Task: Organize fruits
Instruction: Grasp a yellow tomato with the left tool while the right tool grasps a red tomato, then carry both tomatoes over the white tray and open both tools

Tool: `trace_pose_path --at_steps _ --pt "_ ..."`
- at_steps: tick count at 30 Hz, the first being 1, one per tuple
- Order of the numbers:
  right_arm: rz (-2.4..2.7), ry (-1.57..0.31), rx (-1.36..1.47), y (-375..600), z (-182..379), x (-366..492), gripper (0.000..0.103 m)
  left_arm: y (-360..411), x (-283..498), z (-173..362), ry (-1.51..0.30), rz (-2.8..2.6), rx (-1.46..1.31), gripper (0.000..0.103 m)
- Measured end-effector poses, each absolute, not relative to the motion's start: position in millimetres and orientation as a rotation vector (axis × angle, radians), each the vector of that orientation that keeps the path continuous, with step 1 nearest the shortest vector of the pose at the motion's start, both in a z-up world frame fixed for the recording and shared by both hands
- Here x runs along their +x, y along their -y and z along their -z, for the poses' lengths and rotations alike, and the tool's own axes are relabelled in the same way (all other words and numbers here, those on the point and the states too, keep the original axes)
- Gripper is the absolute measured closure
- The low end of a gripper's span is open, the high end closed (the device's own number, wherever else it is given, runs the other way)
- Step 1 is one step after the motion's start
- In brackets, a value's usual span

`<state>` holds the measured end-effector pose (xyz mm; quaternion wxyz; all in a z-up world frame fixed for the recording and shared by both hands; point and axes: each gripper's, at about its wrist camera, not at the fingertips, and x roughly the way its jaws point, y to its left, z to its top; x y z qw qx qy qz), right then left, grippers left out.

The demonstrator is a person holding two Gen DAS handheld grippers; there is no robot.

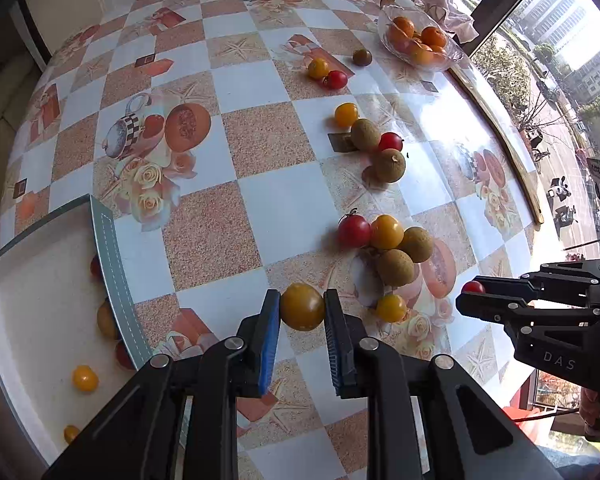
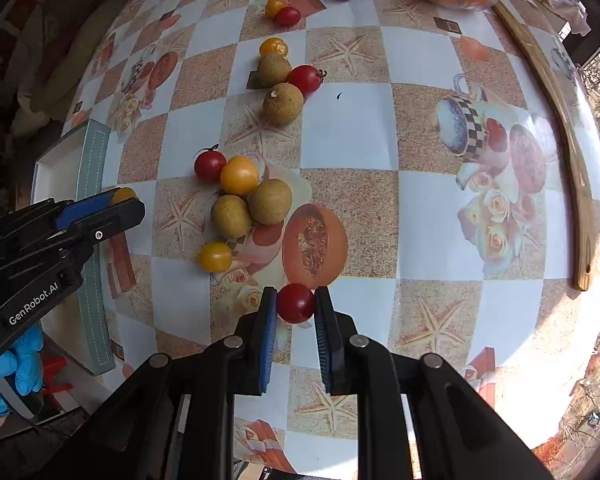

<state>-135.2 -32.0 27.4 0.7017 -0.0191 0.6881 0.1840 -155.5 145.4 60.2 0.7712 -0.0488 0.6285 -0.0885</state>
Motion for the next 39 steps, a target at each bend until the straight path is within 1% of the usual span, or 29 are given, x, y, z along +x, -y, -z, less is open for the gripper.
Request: trace_pose_path --at_steps 10,24,31,39 --pt "-0.478 -1.505 -0.110 -7 -45 -140 0.083 -183 -192 -70 -1.341 0.118 -0.160 0.080" --pt "-0.690 -1.472 -0.247 -123 -65 -157 0.083 -287 -260 -87 -1.269 -0.158 -0.297 0.080" --pt "-0.779 -1.448 -0.311 -189 -65 -159 0.083 -341 -269 -71 -1.272 -0.310 -0.328 0.080" --pt "-0.776 -1.485 -0.290 -238 -44 -145 0.083 -367 -252 -46 -1.297 -0.378 -0.336 0.080"
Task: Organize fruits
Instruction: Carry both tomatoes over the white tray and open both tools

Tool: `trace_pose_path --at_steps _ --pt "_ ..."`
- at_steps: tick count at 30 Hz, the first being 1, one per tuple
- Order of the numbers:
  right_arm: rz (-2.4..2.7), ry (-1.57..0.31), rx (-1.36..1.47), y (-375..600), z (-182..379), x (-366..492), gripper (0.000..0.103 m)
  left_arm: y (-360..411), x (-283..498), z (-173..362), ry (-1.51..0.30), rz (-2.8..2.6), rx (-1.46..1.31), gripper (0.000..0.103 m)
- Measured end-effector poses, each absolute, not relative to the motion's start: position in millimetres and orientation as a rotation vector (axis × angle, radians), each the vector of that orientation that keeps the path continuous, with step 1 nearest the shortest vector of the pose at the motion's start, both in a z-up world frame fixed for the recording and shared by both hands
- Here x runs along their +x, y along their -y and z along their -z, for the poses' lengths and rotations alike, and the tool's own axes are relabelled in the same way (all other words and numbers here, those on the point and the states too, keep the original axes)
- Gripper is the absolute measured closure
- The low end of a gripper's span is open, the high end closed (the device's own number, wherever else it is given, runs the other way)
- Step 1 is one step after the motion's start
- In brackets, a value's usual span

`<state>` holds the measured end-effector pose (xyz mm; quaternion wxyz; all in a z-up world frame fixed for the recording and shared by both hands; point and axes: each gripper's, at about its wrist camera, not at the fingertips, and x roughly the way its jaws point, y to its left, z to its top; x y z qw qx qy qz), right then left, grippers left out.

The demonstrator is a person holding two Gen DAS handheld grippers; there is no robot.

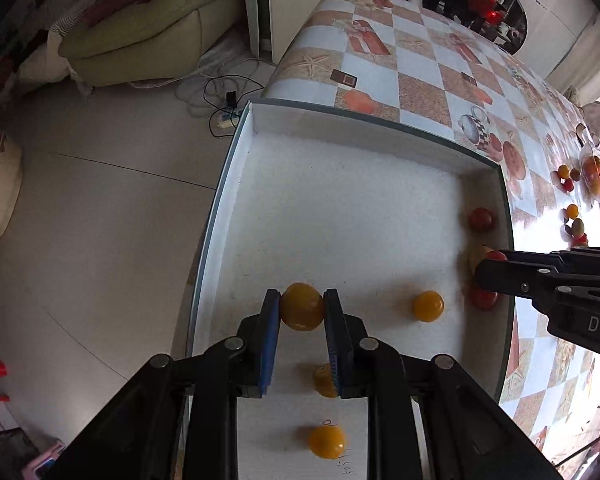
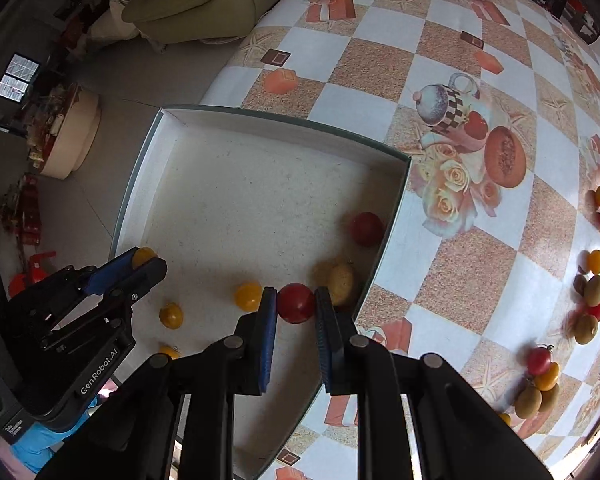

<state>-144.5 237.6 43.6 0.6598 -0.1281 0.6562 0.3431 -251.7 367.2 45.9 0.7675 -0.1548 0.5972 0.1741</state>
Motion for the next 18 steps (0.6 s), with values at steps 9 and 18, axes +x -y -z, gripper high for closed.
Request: trace_pose_path --at_steps 9,18 --pt "-0.728 -1.505 -0.309 -264 -19 -133 0.083 -367 -243 -30 -1.328 -0.361 -0.323 0.080" --pt "-0.734 -1.495 -0.347 -281 -11 -137 0.081 -361 -242 -31 -1.308 -0.381 -0.290 0.023"
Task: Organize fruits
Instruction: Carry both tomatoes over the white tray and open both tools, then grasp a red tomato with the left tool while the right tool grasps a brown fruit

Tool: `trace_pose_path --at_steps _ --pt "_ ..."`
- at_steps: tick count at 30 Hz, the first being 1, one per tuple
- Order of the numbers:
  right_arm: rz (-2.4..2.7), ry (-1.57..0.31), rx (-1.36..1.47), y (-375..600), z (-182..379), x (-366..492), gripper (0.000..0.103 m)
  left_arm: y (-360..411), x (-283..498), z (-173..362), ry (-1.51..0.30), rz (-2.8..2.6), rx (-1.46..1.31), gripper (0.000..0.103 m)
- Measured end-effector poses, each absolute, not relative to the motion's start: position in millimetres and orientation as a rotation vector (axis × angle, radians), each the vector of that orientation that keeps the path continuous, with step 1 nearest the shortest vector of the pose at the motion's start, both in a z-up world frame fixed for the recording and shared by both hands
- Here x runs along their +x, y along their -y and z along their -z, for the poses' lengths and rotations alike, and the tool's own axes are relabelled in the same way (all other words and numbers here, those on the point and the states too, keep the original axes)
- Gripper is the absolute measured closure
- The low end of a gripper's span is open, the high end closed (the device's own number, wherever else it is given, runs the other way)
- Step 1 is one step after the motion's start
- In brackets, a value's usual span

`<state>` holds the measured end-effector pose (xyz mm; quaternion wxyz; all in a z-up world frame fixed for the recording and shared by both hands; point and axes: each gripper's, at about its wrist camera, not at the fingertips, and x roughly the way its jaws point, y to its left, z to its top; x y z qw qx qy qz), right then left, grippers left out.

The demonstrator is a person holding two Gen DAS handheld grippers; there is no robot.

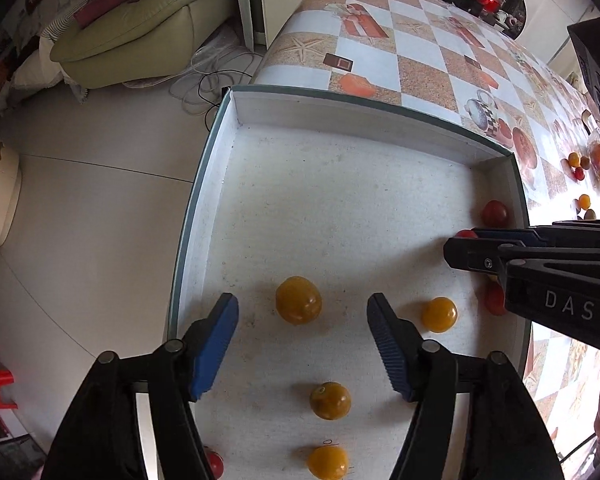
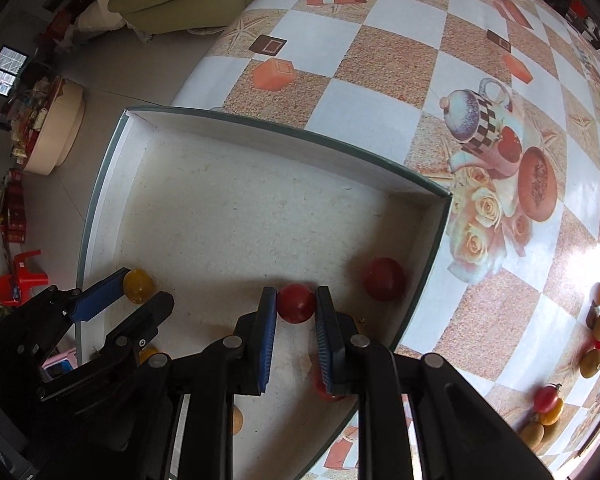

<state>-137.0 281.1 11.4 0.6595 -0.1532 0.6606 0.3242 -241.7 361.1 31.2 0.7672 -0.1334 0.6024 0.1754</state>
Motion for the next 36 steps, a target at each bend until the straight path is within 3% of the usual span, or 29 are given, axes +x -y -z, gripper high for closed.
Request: trace_pose_path --at_steps 6,8,12,22,36 --pt "-0.754 -1.478 -0.312 -276 -22 -131 0.053 -356 -245 -36 -1.306 -0.357 -0.271 0.022" --pt "-0.762 -1.467 -0.269 -272 -31 -127 0.049 -356 -248 -39 -1.307 -0.360 -0.274 0.022" --pt "-0.765 -1.429 -0.192 -260 -53 -121 0.021 -350 -251 -47 -1.319 -0.358 -0.250 0.022" --pt "-0.585 -1.435 -0.103 -161 -72 -113 0.021 -303 -230 -77 -1.299 -0.262 -0.134 0.022" --pt "-0.222 -1.484 0.057 15 -49 -91 0.021 -206 -137 -87 -1.293 -0.057 -0.002 0.022"
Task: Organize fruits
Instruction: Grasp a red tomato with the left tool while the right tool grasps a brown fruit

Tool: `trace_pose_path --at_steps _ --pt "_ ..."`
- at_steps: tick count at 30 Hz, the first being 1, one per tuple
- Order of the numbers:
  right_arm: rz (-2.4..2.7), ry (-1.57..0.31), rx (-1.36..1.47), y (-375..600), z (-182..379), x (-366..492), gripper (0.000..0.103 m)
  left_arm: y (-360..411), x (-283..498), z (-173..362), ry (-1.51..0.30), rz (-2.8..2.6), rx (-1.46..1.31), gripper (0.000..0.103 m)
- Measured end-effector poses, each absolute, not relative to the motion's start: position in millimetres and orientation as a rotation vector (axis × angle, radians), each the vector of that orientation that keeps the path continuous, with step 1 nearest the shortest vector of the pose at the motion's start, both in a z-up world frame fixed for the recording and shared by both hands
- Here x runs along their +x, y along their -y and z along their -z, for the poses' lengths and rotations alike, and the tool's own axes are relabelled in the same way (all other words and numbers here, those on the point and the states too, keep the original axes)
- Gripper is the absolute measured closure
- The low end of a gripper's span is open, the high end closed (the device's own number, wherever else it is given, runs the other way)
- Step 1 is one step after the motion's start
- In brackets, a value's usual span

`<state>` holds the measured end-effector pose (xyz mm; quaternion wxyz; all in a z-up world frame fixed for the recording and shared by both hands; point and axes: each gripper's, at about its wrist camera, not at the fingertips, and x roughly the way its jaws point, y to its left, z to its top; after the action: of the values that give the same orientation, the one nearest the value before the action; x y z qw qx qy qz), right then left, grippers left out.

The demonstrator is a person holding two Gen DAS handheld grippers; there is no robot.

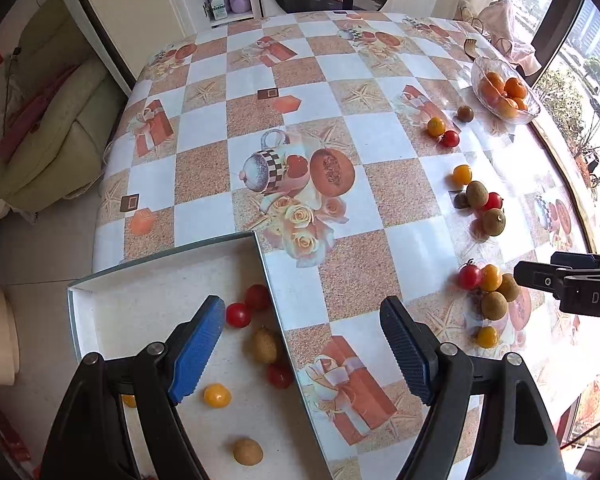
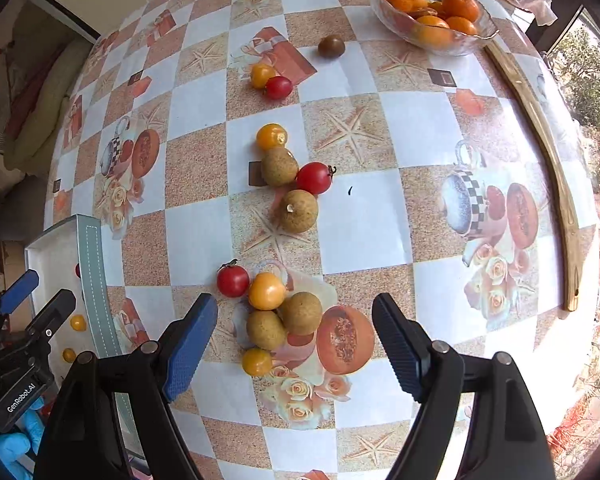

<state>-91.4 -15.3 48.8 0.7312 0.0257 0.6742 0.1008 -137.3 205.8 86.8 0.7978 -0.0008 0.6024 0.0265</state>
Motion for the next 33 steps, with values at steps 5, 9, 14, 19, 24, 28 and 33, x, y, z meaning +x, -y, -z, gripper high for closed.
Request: trace_pose_path --at_steps 5,9,14,19,24,28,33 --pt "-0.208 -1.492 0.049 41 -43 -90 0.021 -178 -117 -67 -1.343 -0.006 0.009 0.022" --pt "-0.219 -1.493 0.029 56 -40 -96 0.021 -152 -117 -55 -1.373 0.077 0.014 0.022" --pt "-0.285 -1.507 -0.018 64 -33 -112 0.021 -119 -119 -40 -1.390 0.151 0.091 0.022" --pt "-0.340 -1.512 -0.102 60 -25 -128 0.033 -104 -115 -28 -1.401 0.174 0.109 0.022" --pt "-0.374 -1.500 -0.135 55 -19 -132 0.040 -95 -108 -21 -1.393 0.178 0.112 0.022" --pt "-0.394 -1.474 -0.168 48 -18 -127 0.040 -89 -98 -17 -1.389 0.178 0.111 0.022" --pt "-0.424 -1.465 -0.168 40 -20 -120 0.041 -82 -87 -12 -1.391 0.150 0.131 0.023"
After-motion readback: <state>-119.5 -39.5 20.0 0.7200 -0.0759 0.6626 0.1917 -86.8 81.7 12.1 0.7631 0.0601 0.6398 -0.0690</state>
